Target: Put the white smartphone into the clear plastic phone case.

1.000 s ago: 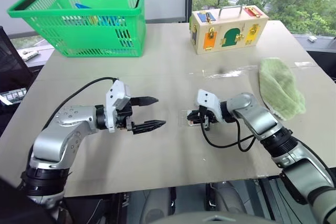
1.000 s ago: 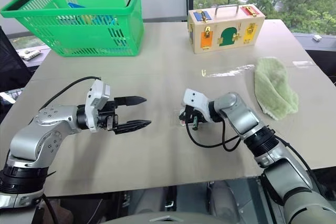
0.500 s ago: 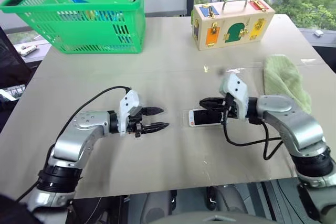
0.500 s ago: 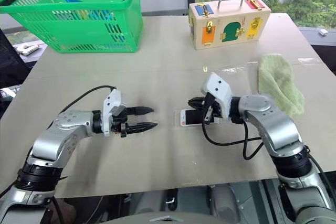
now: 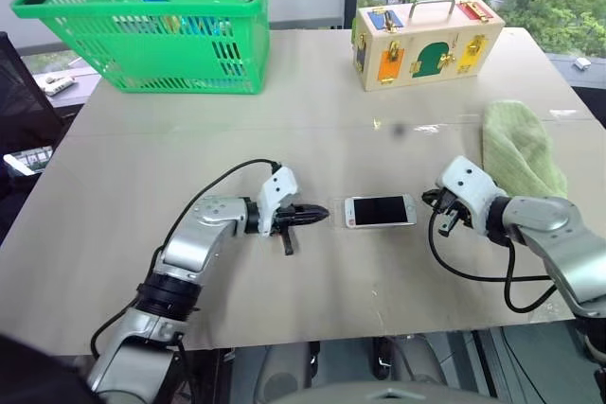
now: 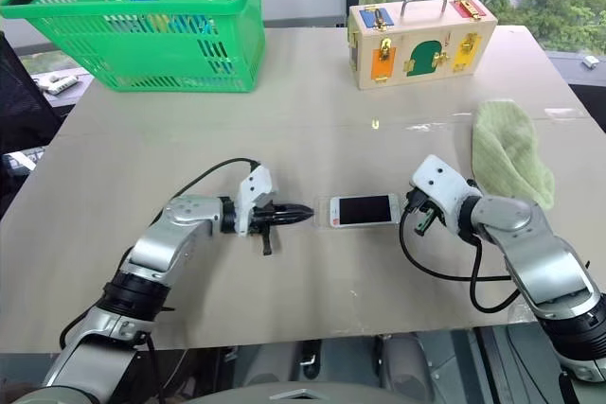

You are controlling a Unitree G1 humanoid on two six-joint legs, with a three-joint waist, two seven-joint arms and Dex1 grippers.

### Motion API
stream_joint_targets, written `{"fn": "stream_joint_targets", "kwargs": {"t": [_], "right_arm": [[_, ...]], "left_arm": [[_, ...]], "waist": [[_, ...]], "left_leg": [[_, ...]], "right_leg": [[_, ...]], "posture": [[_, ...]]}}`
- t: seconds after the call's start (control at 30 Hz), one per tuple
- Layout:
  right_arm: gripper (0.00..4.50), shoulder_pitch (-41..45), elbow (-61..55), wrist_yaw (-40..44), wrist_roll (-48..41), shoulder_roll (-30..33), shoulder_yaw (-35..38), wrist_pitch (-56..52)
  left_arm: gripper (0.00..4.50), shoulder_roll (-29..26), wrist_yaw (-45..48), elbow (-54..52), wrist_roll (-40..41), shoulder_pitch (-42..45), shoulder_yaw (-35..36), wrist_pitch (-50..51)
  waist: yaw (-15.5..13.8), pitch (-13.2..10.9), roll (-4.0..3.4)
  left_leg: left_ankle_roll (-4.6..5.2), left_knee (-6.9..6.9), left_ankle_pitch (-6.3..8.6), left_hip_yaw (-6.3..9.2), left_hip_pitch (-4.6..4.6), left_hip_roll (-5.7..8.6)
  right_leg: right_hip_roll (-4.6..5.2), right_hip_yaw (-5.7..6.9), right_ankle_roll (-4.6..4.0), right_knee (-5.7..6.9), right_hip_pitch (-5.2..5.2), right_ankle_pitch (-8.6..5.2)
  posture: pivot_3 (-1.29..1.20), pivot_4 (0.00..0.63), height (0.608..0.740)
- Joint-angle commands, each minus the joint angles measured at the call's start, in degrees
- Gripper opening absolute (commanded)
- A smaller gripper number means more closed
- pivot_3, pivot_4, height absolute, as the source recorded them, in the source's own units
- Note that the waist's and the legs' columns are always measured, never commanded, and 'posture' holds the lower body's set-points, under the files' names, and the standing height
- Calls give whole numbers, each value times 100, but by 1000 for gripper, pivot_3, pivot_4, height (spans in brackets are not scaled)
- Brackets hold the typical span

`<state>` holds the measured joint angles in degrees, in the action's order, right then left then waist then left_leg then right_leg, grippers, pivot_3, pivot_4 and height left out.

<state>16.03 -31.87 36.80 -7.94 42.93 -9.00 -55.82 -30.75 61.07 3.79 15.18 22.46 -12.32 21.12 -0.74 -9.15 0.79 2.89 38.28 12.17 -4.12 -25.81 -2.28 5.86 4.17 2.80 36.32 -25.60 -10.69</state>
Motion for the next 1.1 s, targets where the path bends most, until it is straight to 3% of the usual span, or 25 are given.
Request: {"fn": "stream_joint_targets", "kwargs": {"t": [0.03,0.5,1.1], "right_arm": [[0,36,-406,-196,103,2,-265,-261],[0,454,-386,-145,-10,-426,-1162,-244],[0,577,405,899,-294,-713,-1162,790]], "left_arm": [[52,58,-9,-159,-88,128,-136,92],[52,35,87,185,-250,122,-72,-166],[52,-8,101,-75,-241,-34,84,-14]], "waist": [[-6,0,0],[16,0,3],[159,5,7]], "left_leg": [[0,-1,0,1,0,-1],[1,4,0,4,4,-2],[1,9,0,7,25,-9]], "right_leg": [[-2,0,0,0,0,0],[-3,0,0,2,3,0],[-11,-5,-3,38,5,1]], "posture": [[0,150,740],[0,150,740],[0,150,740]]}}
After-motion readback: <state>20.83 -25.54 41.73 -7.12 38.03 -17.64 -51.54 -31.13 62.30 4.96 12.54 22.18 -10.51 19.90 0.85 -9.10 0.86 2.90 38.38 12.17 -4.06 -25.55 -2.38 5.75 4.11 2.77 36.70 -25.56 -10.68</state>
